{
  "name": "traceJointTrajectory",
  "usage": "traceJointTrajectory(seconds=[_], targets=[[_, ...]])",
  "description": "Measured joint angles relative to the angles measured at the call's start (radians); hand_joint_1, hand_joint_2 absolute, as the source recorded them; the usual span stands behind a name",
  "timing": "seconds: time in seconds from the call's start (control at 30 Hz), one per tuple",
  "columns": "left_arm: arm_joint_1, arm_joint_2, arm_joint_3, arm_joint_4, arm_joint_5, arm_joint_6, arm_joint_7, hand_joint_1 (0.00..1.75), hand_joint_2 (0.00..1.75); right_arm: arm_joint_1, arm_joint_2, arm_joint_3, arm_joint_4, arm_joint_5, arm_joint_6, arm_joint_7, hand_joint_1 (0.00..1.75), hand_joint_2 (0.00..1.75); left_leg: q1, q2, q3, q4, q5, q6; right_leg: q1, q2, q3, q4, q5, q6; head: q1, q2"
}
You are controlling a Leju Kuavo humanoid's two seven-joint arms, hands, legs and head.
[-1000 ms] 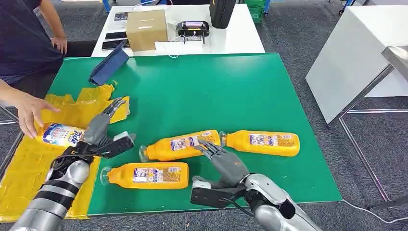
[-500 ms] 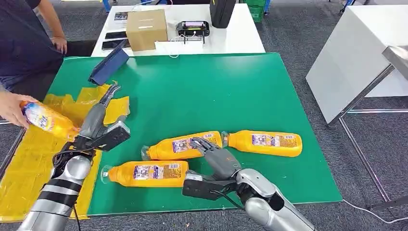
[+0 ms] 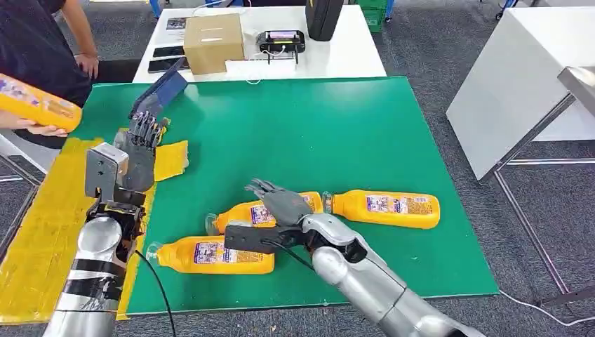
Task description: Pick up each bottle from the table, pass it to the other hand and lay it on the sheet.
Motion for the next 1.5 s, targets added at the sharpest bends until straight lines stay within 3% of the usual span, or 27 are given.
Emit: traceJointTrajectory(seconds=[0.23,0.53,0.9,1.17,1.5], targets=[[0.007,-0.021,-0.002,-0.045,0.044,-0.006,-0.006,0.0,0.0,-0.086,0.125,0.032,0.193,-0.052,0.008,-0.01,0.0,1.75,0.0,0.0,0.0,0.0,0.0,0.0,0.0,0.0,-0.001,0.0,0.0,0.0,0.0,0.0],[0.013,-0.026,-0.018,-0.082,0.045,0.001,-0.012,0.0,0.0,-0.117,0.212,0.054,0.337,-0.077,0.006,-0.04,0.0,1.75,0.0,0.0,0.0,0.0,0.0,0.0,0.0,0.0,-0.001,0.0,0.0,0.0,0.0,0.0],[0.017,-0.026,-0.018,-0.089,0.043,0.003,-0.014,0.0,0.0,-0.117,0.237,0.085,0.378,-0.074,0.029,-0.053,0.0,1.75,0.0,0.0,0.0,0.0,0.0,0.0,0.0,0.0,-0.001,0.0,0.0,0.0,0.0,0.0],[0.02,-0.027,-0.016,-0.084,0.043,0.006,-0.018,0.0,0.0,-0.093,0.237,0.212,0.371,-0.051,0.066,-0.035,0.0,1.75,0.0,0.0,-0.001,0.0,0.0,0.0,0.0,0.0,-0.002,0.0,0.0,0.0,0.0,0.0],[0.012,-0.031,-0.016,-0.079,0.053,0.004,-0.008,0.0,0.0,-0.143,0.206,0.335,0.397,-0.06,0.146,-0.063,0.0,1.75,0.0,0.0,0.0,0.0,0.0,0.0,0.0,0.0,-0.001,0.0,0.0,0.0,0.0,0.0]])
